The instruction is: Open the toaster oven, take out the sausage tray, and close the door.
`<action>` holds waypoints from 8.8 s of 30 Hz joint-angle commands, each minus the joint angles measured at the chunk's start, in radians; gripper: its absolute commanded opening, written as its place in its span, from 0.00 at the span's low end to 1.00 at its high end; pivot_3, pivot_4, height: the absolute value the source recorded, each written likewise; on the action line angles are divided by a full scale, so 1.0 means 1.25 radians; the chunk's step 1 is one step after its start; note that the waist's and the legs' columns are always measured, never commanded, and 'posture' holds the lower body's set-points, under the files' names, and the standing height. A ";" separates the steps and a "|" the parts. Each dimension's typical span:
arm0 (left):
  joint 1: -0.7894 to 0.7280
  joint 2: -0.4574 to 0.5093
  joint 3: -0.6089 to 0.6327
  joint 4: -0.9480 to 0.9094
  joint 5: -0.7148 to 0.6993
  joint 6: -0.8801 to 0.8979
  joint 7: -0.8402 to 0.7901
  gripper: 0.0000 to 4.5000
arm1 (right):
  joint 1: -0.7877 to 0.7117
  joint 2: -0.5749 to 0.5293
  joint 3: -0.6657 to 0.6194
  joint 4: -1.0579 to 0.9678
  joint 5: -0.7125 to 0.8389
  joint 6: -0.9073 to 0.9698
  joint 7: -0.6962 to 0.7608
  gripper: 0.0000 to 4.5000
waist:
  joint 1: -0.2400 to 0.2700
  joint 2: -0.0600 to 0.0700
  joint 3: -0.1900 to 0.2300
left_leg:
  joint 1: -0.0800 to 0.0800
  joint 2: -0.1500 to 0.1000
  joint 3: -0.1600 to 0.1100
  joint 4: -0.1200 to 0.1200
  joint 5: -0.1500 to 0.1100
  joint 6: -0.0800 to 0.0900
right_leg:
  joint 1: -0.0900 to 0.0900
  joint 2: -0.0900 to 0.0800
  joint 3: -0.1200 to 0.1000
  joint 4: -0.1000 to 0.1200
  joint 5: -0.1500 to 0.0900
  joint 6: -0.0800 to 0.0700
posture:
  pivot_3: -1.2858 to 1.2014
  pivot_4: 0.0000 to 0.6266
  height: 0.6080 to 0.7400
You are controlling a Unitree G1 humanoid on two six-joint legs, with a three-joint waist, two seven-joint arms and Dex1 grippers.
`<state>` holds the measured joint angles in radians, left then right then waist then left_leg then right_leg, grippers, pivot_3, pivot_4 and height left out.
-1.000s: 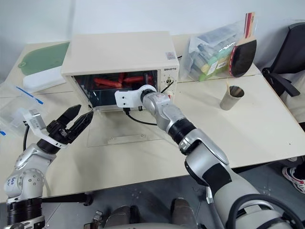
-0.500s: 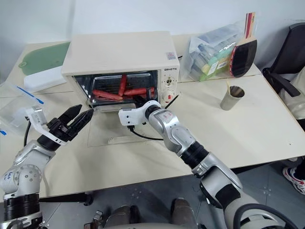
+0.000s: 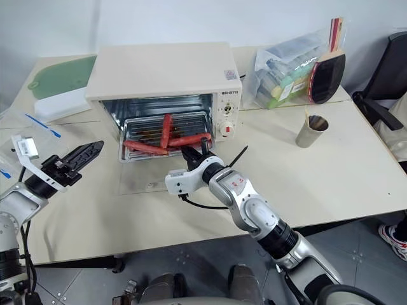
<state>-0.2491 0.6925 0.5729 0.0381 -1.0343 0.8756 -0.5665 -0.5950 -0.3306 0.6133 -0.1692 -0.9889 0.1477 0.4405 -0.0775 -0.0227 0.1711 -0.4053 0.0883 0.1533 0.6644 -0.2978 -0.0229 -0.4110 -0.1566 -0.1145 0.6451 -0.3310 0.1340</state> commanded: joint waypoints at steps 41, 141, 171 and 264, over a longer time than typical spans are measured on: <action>-0.006 -0.053 -0.042 0.028 -0.702 0.317 0.526 1.00 | 0.141 -0.164 -0.216 -0.149 0.138 -0.370 -0.031 0.00 | 0.023 -0.002 -0.001 | 0.001 0.000 -0.004 0.002 0.000 0.000 | 0.002 0.000 0.005 -0.001 0.000 0.000 | 0.52 0.24 1.00; 0.701 -0.446 0.359 -0.379 -0.750 -0.060 0.399 0.00 | -0.012 -0.200 -0.268 0.483 0.780 -0.373 0.562 0.00 | 0.027 -0.008 -0.005 | 0.017 0.005 -0.003 0.002 -0.004 -0.001 | 0.025 0.006 0.003 -0.019 -0.003 -0.005 | 0.52 0.24 1.00; 0.623 -0.373 0.353 -0.260 -0.750 0.039 0.467 0.00 | -0.320 -0.187 -0.379 0.482 0.875 -0.181 0.576 0.00 | 0.038 -0.006 -0.004 | 0.011 0.005 0.000 0.002 -0.007 0.000 | 0.015 0.006 0.007 -0.017 -0.003 -0.005 | 0.52 0.24 1.00; 0.072 0.229 -0.228 0.221 0.472 -0.672 -0.646 1.00 | 0.068 -0.406 -0.454 0.186 0.978 -0.079 0.674 0.99 | 0.041 0.002 0.001 | 0.008 0.007 0.014 0.000 -0.007 0.000 | 0.004 0.007 0.008 -0.013 -0.001 -0.003 | 0.52 0.24 1.00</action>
<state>-0.1591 0.9649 0.2564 0.3052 -0.4535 0.0678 -1.3709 -0.5045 -0.8242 0.0714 0.0657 0.2253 0.0651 1.2827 -0.0261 -0.0204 0.1729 -0.3975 0.0972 0.1708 0.6652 -0.3065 -0.0232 -0.4078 -0.1480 -0.1046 0.6301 -0.3327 0.1309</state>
